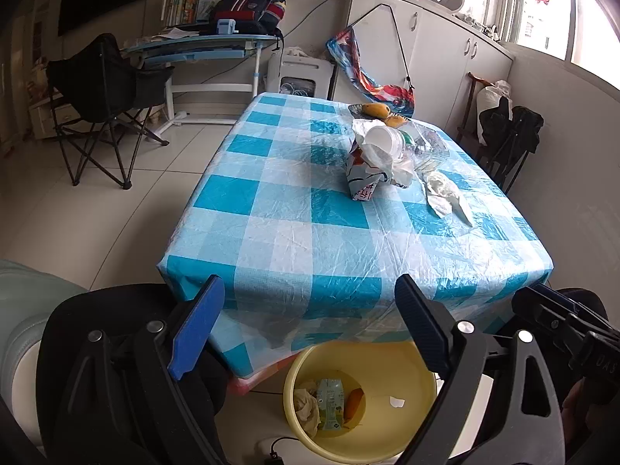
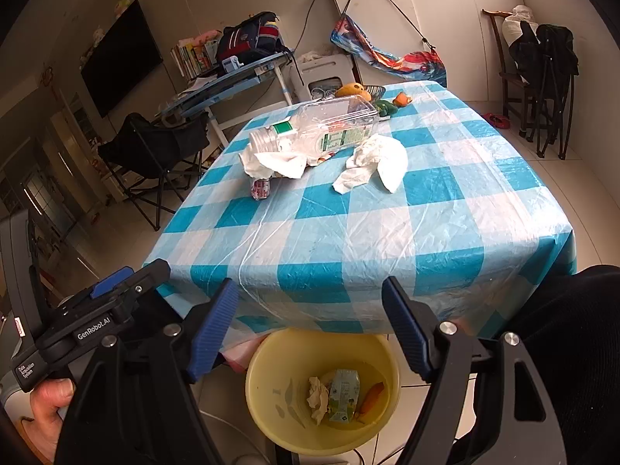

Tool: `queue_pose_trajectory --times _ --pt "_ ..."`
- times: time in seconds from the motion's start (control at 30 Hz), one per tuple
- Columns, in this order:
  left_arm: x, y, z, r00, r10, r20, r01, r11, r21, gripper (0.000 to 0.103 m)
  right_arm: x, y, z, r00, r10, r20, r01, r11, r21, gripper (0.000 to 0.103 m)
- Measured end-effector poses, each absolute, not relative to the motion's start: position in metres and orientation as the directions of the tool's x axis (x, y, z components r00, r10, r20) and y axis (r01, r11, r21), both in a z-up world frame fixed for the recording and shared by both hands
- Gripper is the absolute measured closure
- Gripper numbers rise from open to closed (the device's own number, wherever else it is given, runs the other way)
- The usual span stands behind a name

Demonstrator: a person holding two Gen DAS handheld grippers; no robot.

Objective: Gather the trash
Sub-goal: 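Drop the white plastic bag into the basin with the left gripper, then move both tools over the table toward the clear bottle and white tissue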

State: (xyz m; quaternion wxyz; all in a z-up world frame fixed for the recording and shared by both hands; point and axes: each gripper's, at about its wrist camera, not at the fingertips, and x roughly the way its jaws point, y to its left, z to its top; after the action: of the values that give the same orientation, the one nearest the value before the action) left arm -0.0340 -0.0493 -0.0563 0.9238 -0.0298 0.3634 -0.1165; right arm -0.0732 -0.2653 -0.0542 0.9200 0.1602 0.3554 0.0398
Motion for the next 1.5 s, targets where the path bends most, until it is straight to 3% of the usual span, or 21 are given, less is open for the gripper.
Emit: queue_pose_trajectory --times 0.9,1.5 --pt "-0.021 -0.030 -0.054 0.732 -0.207 -0.649 0.115 0.977 -0.181 0.016 -0.070 -0.270 -0.050 0.753 0.180 -0.632 0.045 0.945 0.323 0.029" --pt "0.030 -0.040 -0.015 0.761 -0.245 -0.600 0.161 0.968 -0.192 0.016 0.025 -0.300 -0.035 0.737 0.108 -0.668 0.039 0.979 0.202 0.029"
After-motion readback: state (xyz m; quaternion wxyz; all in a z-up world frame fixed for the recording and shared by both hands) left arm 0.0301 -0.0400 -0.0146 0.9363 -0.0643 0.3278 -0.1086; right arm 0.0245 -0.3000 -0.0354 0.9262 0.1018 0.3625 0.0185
